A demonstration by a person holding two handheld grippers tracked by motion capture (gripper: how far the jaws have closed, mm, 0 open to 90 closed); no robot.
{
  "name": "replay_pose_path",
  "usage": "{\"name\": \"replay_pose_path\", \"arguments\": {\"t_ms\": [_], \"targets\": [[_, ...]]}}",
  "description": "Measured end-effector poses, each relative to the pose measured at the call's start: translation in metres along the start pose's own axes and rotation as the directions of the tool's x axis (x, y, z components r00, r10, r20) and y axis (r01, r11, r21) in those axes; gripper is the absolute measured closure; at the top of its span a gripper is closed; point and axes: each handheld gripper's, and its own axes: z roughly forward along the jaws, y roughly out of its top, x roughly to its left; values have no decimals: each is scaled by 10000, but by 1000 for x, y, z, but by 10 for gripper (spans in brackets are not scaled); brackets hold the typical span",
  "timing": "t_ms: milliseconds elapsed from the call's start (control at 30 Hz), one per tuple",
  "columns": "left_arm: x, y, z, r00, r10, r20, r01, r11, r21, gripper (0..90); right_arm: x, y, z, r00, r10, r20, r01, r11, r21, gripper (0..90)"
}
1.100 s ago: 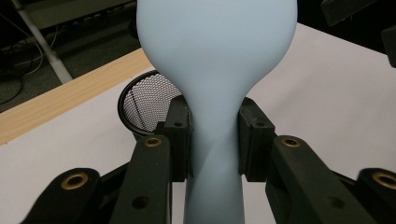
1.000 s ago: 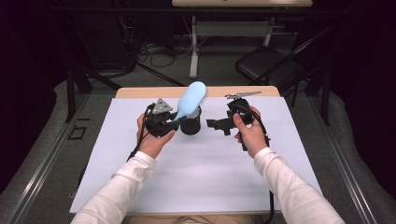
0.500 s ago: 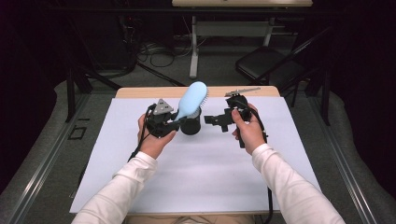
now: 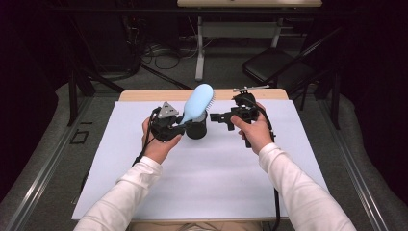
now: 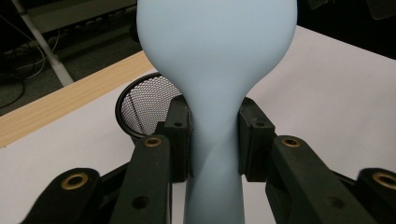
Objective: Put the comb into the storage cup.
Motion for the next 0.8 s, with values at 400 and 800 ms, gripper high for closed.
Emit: {"name": "replay_pose_path", "arguments": {"t_ms": [400,800], "targets": [[0,0,-1,10000,-9,-11,9,10000,-43,695,2,7,3,9996,270,-14,-270,9996,-80,22],[0,-2,2,10000,-19,-55,18,9999,-123,695,1,11,3,9976,632,-273,-638,9977,-237,41]]}}
